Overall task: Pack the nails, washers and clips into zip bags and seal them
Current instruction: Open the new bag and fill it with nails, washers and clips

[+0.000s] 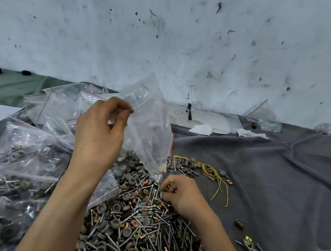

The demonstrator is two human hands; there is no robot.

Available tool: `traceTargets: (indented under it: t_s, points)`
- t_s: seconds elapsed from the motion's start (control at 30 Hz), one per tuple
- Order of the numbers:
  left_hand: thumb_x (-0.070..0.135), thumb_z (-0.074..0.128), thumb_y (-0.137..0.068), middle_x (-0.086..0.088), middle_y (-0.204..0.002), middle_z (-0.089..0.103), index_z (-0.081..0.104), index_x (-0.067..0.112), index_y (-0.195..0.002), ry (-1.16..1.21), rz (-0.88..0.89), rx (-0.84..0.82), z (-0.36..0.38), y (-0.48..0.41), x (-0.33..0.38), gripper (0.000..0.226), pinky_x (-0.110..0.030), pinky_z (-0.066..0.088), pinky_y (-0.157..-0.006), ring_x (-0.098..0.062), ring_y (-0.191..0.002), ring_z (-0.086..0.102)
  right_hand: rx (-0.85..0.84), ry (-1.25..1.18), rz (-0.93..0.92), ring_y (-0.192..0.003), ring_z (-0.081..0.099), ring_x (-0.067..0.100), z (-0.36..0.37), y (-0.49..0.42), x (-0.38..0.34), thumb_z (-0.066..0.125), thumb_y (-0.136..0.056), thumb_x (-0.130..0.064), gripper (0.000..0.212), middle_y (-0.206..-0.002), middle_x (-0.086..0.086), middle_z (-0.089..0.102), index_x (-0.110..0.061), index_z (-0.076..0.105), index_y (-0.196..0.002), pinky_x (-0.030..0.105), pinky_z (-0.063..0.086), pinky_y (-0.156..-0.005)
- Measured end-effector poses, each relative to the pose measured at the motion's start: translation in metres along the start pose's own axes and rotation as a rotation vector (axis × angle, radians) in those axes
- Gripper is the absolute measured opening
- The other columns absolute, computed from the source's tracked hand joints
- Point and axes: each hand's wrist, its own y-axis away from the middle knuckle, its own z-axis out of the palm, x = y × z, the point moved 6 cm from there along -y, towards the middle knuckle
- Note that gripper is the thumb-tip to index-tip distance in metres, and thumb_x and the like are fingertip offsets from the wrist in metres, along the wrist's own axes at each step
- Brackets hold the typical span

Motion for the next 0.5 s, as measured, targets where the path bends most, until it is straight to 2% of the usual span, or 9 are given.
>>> traceTargets:
  t_s: [0.07, 0.1, 0.2, 0.3, 0.33, 0.4, 0.43, 0.5]
  points:
    - [0.012, 0.054, -0.093, 0.001, -0.095, 0.066, 0.065, 0.021, -0.094, 0.031, 0.006, 0.036, -0.003, 0.0, 0.001, 0.014, -0.008, 0.043, -0.071, -0.018, -0.086, 0.066, -0.045, -0.004, -0.025, -0.071, 0.054, 0.015, 0.002, 0.0, -0.002, 0.067, -0.085, -0.01, 0.014, -0.082, 0.001, 0.058, -0.022, 0.069, -0.093, 0.019, 0.041, -0.062]
    - [0.012, 0.054, -0.094, 0.0, -0.097, 0.065, 0.065, 0.02, -0.095, 0.038, 0.015, 0.053, -0.004, 0.001, 0.003, 0.014, -0.002, 0.04, -0.069, -0.015, -0.087, 0.064, -0.051, 0.011, -0.03, -0.071, 0.054, 0.016, 0.003, -0.001, -0.002, 0.067, -0.086, -0.01, 0.014, -0.083, 0.002, 0.059, -0.019, 0.07, -0.096, 0.02, 0.041, -0.064]
    - [0.01, 0.055, -0.094, 0.0, -0.099, 0.064, 0.065, 0.021, -0.097, 0.072, 0.052, 0.104, -0.006, 0.004, 0.008, 0.015, 0.004, 0.036, -0.069, -0.001, -0.088, 0.053, -0.042, 0.032, -0.046, -0.072, 0.054, 0.016, 0.001, 0.0, -0.003, 0.069, -0.085, -0.012, 0.011, -0.083, 0.002, 0.059, -0.019, 0.069, -0.093, 0.021, 0.043, -0.066]
    - [0.014, 0.054, -0.095, 0.001, -0.103, 0.061, 0.061, 0.026, -0.098, 0.128, 0.105, 0.16, -0.009, 0.006, 0.012, 0.015, -0.006, 0.044, -0.075, 0.005, -0.088, 0.052, -0.066, 0.021, -0.067, -0.072, 0.052, 0.014, 0.001, 0.002, -0.003, 0.07, -0.083, -0.014, 0.014, -0.085, 0.0, 0.057, -0.022, 0.059, -0.08, 0.022, 0.042, -0.065]
    - [0.016, 0.053, -0.095, 0.001, -0.105, 0.06, 0.061, 0.026, -0.099, 0.154, 0.116, 0.168, -0.009, 0.006, 0.013, 0.013, -0.018, 0.049, -0.081, 0.005, -0.092, 0.052, -0.078, 0.025, -0.067, -0.073, 0.051, 0.013, 0.001, 0.003, -0.002, 0.07, -0.084, -0.015, 0.017, -0.087, 0.0, 0.055, -0.024, 0.056, -0.078, 0.023, 0.041, -0.065]
    - [0.015, 0.051, -0.096, -0.002, -0.108, 0.057, 0.06, 0.02, -0.101, 0.172, 0.157, 0.177, -0.01, 0.007, 0.017, 0.012, -0.037, 0.05, -0.088, -0.004, -0.1, 0.054, -0.099, 0.018, -0.079, -0.07, 0.049, 0.01, -0.002, 0.005, -0.003, 0.068, -0.085, -0.016, 0.019, -0.084, -0.003, 0.054, -0.024, 0.054, -0.077, 0.021, 0.04, -0.061]
    - [0.012, 0.051, -0.096, -0.004, -0.11, 0.056, 0.06, 0.017, -0.102, 0.174, 0.187, 0.17, -0.01, 0.007, 0.02, 0.012, -0.04, 0.048, -0.09, -0.008, -0.104, 0.053, -0.103, -0.001, -0.091, -0.067, 0.048, 0.007, -0.006, 0.008, -0.005, 0.067, -0.086, -0.015, 0.018, -0.08, -0.005, 0.053, -0.023, 0.054, -0.078, 0.018, 0.039, -0.058]
    - [0.011, 0.05, -0.096, -0.008, -0.115, 0.053, 0.056, 0.018, -0.103, 0.191, 0.243, 0.125, -0.009, 0.008, 0.027, 0.011, -0.035, 0.045, -0.094, -0.011, -0.11, 0.051, -0.091, -0.058, -0.115, -0.065, 0.051, 0.008, -0.019, 0.014, -0.011, 0.065, -0.088, -0.013, 0.016, -0.077, -0.005, 0.055, -0.021, 0.054, -0.079, 0.017, 0.042, -0.058]
